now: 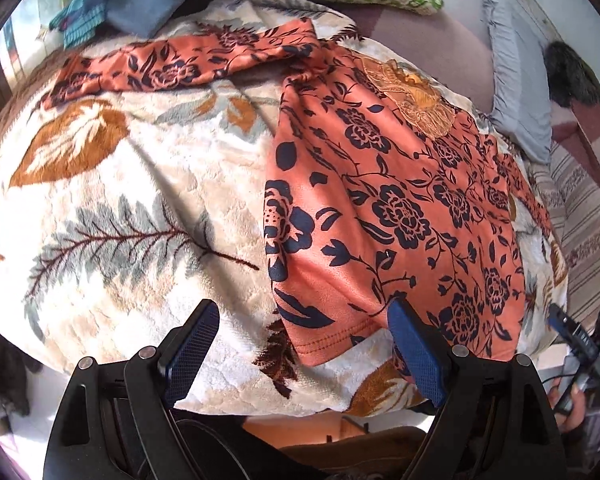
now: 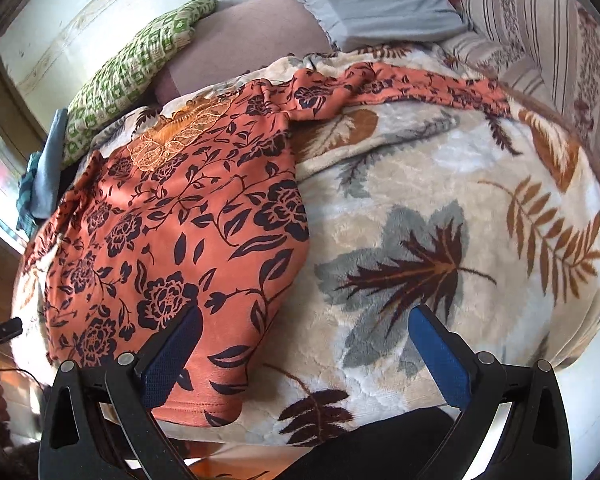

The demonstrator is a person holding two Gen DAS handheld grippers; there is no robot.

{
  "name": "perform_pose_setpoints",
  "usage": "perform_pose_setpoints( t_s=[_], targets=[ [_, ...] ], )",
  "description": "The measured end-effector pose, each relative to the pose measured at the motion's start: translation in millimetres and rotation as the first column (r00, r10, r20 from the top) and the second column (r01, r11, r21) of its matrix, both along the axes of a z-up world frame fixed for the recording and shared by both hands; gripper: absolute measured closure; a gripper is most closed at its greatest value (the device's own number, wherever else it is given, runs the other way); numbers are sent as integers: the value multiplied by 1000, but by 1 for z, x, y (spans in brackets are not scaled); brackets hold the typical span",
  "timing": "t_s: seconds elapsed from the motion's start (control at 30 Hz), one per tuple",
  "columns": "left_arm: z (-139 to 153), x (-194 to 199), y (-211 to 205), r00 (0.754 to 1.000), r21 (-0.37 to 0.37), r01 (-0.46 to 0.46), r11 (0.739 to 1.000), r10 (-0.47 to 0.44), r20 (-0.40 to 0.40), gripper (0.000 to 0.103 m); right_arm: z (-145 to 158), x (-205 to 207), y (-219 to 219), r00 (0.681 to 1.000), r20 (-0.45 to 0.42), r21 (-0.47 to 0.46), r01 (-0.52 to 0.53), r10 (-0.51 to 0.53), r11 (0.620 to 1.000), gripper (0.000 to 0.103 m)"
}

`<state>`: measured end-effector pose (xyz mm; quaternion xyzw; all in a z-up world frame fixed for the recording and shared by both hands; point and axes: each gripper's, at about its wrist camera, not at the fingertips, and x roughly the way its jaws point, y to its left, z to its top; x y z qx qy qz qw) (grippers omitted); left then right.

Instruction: Fold small clothes

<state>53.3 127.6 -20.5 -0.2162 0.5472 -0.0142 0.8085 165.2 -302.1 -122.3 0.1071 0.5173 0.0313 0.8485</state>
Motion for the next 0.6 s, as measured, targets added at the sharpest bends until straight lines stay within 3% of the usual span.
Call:
perform_pose_setpoints(
  t_s=[0.1, 0.2, 0.3, 0.4, 0.47, 0.5, 0.53, 0.57, 0.6],
  targets=[
    [-22, 6, 7, 999, -110, -12, 994, 8, -31, 17, -14, -1, -4, 999, -35, 154, -6, 11, 988, 2],
    [-46, 13, 4, 998, -226, -10, 974, -5, -66, 17, -28, 1, -4, 998, -69, 319, 8, 14, 948, 4],
    [-70, 25, -3, 995, -299, -17, 954, -14, -100, 17, -43, 5, -5, 994, -108, 471, 42, 11, 881, 6],
    [-80, 31, -6, 996, -297, -24, 955, -2, -88, 18, -61, 8, -3, 989, -147, 609, 79, 14, 789, 14],
    [-80, 34, -4, 999, -312, -19, 950, 5, -47, 31, -76, 9, 1, 984, -174, 694, 101, 30, 712, 23],
    [-82, 36, -3, 999, -327, -15, 945, 4, -36, 56, -81, 8, 2, 982, -186, 703, 112, 29, 702, 25],
    [-85, 38, -2, 999, -333, -10, 943, -2, -35, 80, -86, 7, 3, 980, -195, 700, 123, 22, 703, 36],
    [-89, 39, -2, 999, -330, -6, 944, -6, -36, 86, -89, 7, 5, 981, -194, 705, 127, 18, 698, 48],
    [-90, 37, -3, 999, -316, -13, 949, 1, -37, 88, -89, 7, 4, 982, -187, 699, 125, 11, 704, 85]
  ],
)
